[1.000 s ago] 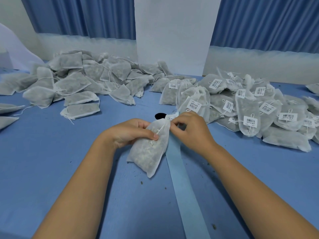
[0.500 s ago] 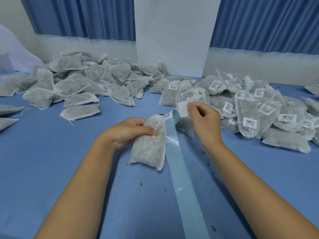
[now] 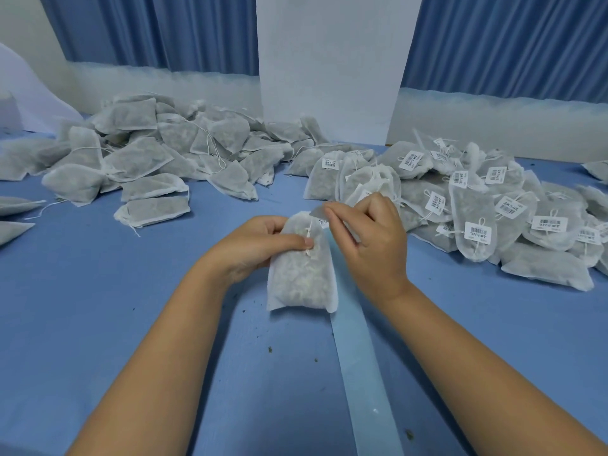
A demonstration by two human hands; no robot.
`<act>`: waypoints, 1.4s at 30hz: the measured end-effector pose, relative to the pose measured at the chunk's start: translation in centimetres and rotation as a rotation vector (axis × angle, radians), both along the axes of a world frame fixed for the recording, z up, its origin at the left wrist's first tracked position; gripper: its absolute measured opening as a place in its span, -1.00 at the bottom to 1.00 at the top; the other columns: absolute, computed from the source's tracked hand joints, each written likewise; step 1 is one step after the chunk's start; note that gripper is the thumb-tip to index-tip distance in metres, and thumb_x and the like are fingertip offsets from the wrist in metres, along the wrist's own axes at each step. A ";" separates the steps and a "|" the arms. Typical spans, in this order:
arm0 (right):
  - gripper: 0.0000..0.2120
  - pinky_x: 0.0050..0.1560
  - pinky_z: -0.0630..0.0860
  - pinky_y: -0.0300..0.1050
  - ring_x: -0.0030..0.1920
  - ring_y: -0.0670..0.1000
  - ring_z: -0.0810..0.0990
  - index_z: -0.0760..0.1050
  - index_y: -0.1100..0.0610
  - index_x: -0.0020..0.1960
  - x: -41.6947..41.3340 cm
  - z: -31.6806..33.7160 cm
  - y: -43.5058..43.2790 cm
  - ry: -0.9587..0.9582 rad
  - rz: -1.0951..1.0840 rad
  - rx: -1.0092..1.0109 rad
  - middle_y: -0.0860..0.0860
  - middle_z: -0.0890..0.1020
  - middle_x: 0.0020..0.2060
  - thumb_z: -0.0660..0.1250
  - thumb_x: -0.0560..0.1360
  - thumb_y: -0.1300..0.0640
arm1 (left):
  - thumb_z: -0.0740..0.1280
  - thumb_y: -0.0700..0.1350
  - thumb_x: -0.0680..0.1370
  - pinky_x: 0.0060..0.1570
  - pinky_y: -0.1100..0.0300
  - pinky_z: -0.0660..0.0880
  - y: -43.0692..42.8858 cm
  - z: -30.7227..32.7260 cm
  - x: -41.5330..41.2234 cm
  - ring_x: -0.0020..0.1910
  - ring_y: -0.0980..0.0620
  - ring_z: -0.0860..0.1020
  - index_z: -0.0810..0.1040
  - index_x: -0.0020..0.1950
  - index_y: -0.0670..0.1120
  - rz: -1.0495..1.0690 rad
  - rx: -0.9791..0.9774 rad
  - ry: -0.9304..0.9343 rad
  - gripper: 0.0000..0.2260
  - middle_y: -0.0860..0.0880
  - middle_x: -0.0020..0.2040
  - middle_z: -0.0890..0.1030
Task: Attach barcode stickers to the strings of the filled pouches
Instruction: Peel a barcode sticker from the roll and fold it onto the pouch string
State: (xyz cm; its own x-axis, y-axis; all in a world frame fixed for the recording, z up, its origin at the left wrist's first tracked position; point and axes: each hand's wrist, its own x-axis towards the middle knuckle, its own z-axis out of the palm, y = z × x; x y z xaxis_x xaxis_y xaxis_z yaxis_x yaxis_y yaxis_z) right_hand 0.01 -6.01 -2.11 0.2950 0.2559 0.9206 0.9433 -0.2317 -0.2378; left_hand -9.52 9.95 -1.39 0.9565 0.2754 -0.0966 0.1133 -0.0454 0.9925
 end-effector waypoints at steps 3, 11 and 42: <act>-0.88 -0.29 0.35 -0.13 -0.33 0.05 0.40 0.70 0.17 -0.05 -0.2 -0.4 0.1 -0.093 0.021 -0.077 0.05 0.40 -0.36 0.38 0.53 0.19 | 0.49 -0.18 0.48 -0.12 0.23 0.60 -0.2 0.0 0.0 -0.05 0.00 0.69 0.66 0.10 -0.18 -0.026 -0.005 0.003 -0.78 -0.10 -0.02 0.72; -0.87 -0.20 0.35 -0.19 -0.25 -0.01 0.40 0.71 0.14 -0.03 -0.5 -0.9 0.5 0.054 0.189 -0.218 0.01 0.41 -0.32 0.40 0.52 0.15 | 0.45 -0.17 0.51 -0.11 0.22 0.61 0.1 0.1 -0.2 -0.06 0.02 0.68 0.65 0.13 -0.16 0.018 -0.011 -0.042 -0.79 -0.08 -0.04 0.72; -0.83 -0.35 0.46 -0.28 -0.35 -0.13 0.58 0.63 0.11 -0.04 0.5 0.7 0.6 1.429 0.658 -0.121 -0.06 0.66 -0.29 0.39 0.54 0.01 | 0.43 -0.05 0.43 -0.07 0.22 0.60 0.5 0.0 -0.2 0.01 0.03 0.67 0.66 0.15 -0.10 -0.029 -0.158 -0.144 -0.68 -0.08 0.06 0.71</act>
State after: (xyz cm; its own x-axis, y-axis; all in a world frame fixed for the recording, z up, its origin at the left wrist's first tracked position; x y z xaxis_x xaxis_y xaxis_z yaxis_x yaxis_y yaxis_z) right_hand 0.51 -5.46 -1.45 0.6791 0.7327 -0.0445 -0.0963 0.0288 -0.9949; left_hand -9.71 10.42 -1.36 0.9709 0.2396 0.0013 -0.0288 0.1110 0.9934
